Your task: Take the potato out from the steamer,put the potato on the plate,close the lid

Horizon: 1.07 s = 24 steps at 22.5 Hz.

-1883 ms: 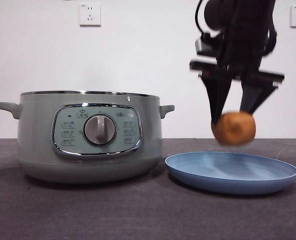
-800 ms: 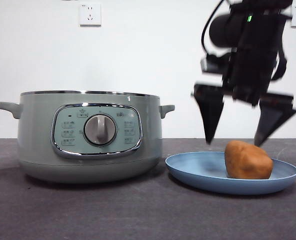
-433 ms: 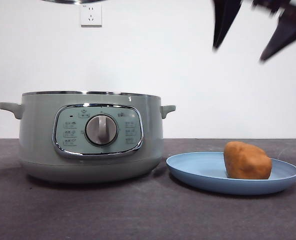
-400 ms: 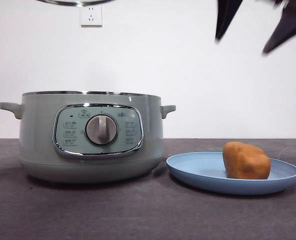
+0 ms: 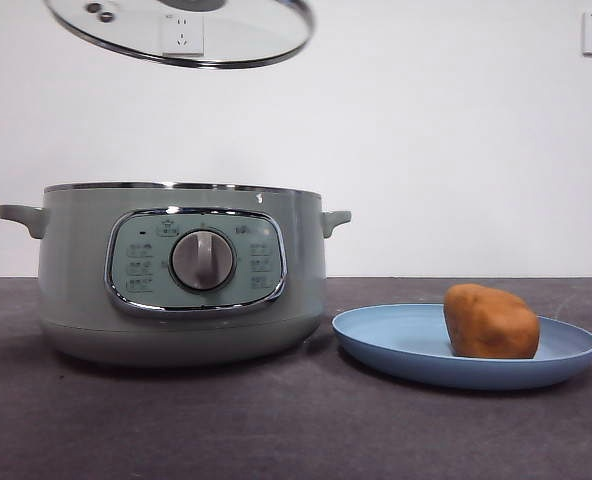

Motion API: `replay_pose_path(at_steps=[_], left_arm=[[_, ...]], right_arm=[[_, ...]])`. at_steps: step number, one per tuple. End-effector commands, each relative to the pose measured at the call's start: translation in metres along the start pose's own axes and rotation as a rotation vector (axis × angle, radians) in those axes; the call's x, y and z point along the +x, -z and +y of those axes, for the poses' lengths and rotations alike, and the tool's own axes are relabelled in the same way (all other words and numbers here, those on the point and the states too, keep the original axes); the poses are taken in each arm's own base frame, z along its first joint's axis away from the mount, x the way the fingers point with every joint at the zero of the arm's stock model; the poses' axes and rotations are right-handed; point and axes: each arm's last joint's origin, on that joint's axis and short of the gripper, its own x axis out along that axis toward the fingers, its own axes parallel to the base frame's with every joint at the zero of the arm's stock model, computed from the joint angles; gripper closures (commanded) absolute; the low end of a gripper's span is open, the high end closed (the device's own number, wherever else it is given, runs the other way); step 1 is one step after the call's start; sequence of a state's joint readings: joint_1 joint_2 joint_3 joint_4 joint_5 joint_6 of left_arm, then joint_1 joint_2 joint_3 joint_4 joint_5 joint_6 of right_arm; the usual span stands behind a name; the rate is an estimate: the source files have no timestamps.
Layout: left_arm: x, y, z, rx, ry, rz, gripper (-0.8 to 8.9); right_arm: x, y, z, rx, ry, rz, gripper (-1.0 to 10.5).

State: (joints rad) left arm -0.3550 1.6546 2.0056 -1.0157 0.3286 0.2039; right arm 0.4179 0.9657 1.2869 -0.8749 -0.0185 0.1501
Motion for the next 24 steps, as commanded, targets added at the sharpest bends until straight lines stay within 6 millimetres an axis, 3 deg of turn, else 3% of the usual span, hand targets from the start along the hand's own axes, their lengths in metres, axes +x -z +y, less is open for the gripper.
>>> replay_pose_path(at_steps=[1,7,17,24], left_arm=[[0.006,0.000,-0.004,-0.002,0.017,-0.044,8.22],[0.043,0.027,0.004,-0.045,-0.020,0.031,8.22],[0.085,0.073,0.009,-0.084,-0.004,0.118,8.22],[0.112,0.118,0.010,-0.121,-0.011,0.226,8.22]], right_arm=[[-0.003,0.002,0.000,0.010,0.010,0.009,4.5],[-0.005,0.009,-0.003,0.009,0.065,0.067,4.5],[-0.005,0.009,-0.003,0.010,0.065,0.067,4.5],[-0.005,0.009,-0.003,0.010,0.065,0.067,4.5]])
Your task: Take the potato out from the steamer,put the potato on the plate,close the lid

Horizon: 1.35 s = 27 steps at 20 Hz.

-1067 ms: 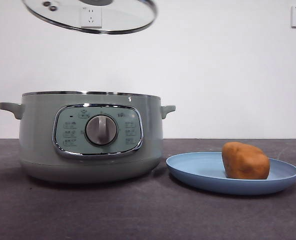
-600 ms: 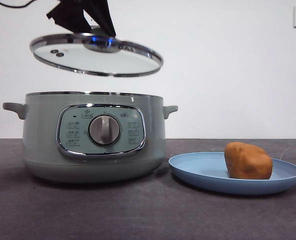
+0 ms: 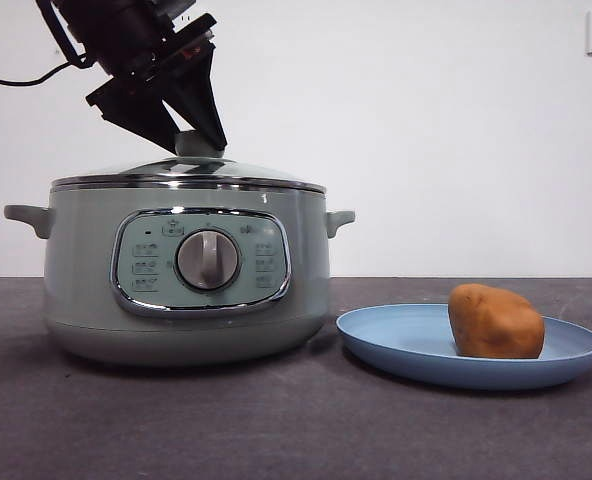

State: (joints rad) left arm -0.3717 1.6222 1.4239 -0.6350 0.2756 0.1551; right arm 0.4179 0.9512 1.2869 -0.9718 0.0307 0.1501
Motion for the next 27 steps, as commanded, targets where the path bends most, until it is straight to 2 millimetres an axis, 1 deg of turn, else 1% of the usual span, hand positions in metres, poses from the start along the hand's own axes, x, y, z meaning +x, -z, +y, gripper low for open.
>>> replay_pose_path(at_steps=[1,3,6,7,9,10,14,17,19,21,23,25,27], left_arm=[[0.018,0.022,0.002,-0.037,-0.014,0.080,8.22],[0.023,0.030,0.003,-0.044,-0.025,0.109,8.22],[0.023,0.029,0.004,-0.065,-0.028,0.095,8.05],[0.022,0.028,0.004,-0.082,-0.030,0.090,7.19],[0.022,0.027,0.004,-0.095,-0.030,0.085,5.01],[0.022,0.027,0.004,-0.099,-0.029,0.082,4.56],[0.021,0.026,0.004,-0.098,-0.031,0.078,4.58],[0.013,0.015,0.003,-0.089,-0.035,0.043,4.58],[0.001,0.002,0.002,-0.076,-0.040,-0.005,4.58],[-0.019,-0.015,-0.001,-0.062,-0.046,-0.060,4.58],[-0.047,-0.032,-0.007,-0.045,-0.052,-0.123,4.58],[-0.080,-0.046,-0.014,-0.027,-0.057,-0.186,4.58],[-0.117,-0.055,-0.024,-0.007,-0.062,-0.257,4.58]], right_arm=[[0.000,0.000,0.000,0.010,0.003,-0.006,4.5],[0.000,0.000,0.000,0.011,0.003,-0.006,4.5],[0.000,0.000,0.000,0.015,0.003,-0.006,4.5],[0.000,0.000,0.000,0.015,0.003,-0.006,4.5],[0.000,0.000,0.000,0.018,0.003,-0.006,4.5],[0.000,0.000,0.000,0.018,0.002,-0.006,4.5],[0.000,0.000,0.000,0.017,0.002,-0.006,4.5],[0.000,0.000,0.000,0.017,0.001,-0.006,4.5],[0.000,0.000,0.000,0.017,0.000,-0.006,4.5],[0.000,0.000,0.000,0.017,0.000,-0.007,4.5],[0.000,-0.002,0.000,0.015,-0.003,-0.017,4.5],[-0.002,-0.005,0.001,0.001,-0.013,-0.039,4.5],[-0.007,-0.011,0.002,-0.021,-0.021,-0.085,4.5]])
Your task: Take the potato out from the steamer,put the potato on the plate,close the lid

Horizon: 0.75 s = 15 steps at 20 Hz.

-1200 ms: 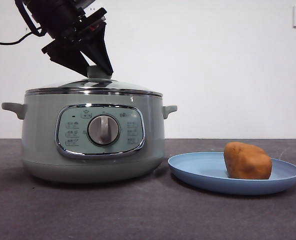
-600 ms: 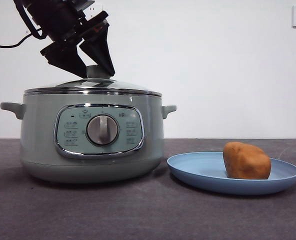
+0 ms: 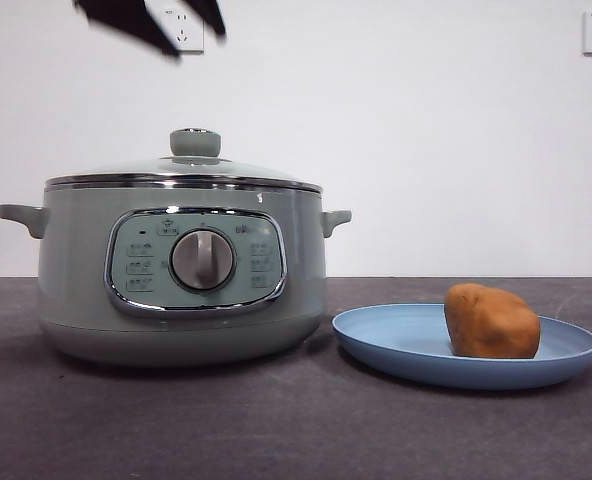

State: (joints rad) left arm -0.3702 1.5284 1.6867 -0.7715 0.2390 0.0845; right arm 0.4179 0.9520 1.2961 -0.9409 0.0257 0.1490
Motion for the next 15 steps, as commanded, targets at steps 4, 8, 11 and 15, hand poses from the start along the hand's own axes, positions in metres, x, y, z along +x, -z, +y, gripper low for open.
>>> replay_pose_path(at_steps=[4,8,11,15], left_arm=[[-0.099,-0.015,-0.023,0.043,-0.010,-0.188,4.58],[-0.159,-0.001,-0.040,0.065,-0.007,-0.272,4.59],[-0.176,0.007,-0.045,0.072,0.035,-0.277,4.71],[-0.180,0.014,-0.047,0.081,0.034,-0.230,7.94]], right_arm=[[-0.018,-0.018,0.006,-0.048,-0.156,-0.113,4.5],[-0.024,-0.022,0.010,-0.073,-0.249,-0.138,4.5],[-0.024,-0.022,0.010,-0.073,-0.253,-0.137,5.1],[-0.024,-0.022,0.010,-0.117,-0.252,-0.140,9.8]])
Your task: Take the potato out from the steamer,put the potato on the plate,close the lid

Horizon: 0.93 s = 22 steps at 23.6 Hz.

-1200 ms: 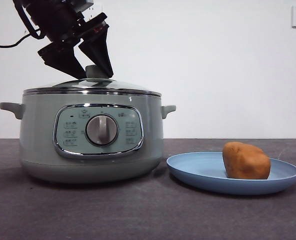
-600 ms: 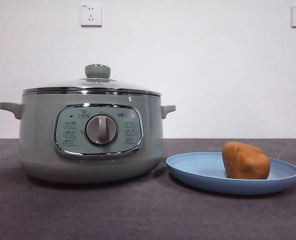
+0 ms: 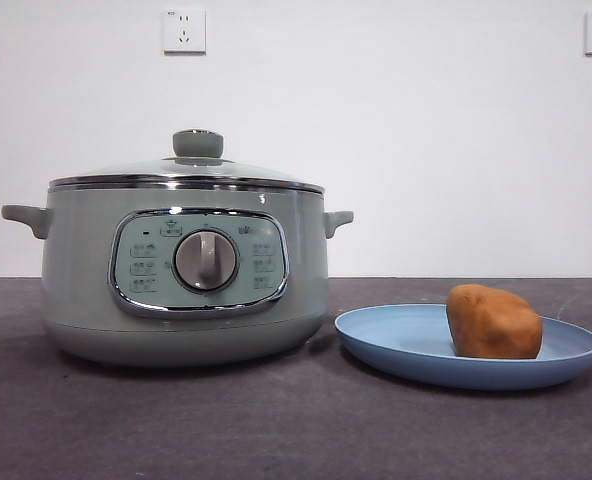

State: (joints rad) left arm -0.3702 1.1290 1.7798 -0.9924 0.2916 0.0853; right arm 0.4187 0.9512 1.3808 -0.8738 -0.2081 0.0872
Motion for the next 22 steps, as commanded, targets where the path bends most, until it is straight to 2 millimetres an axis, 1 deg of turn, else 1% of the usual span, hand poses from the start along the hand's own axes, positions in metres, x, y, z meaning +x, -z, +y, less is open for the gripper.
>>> replay_pose_path(at_steps=[1,5,22], left_arm=[[0.0035,0.0046,0.0004,0.016,0.007,0.048,8.25],[0.0036,0.0078,0.0002,0.023,0.010,0.081,8.21],[0.0051,0.0112,0.0004,0.011,0.013,0.119,8.17]], right_arm=[[-0.0014,-0.0015,0.0007,-0.053,-0.004,-0.011,9.5],[-0.0013,-0.0015,0.0007,-0.055,-0.004,-0.010,9.6],[-0.0013,-0.0035,0.0006,-0.058,0.002,-0.031,9.5]])
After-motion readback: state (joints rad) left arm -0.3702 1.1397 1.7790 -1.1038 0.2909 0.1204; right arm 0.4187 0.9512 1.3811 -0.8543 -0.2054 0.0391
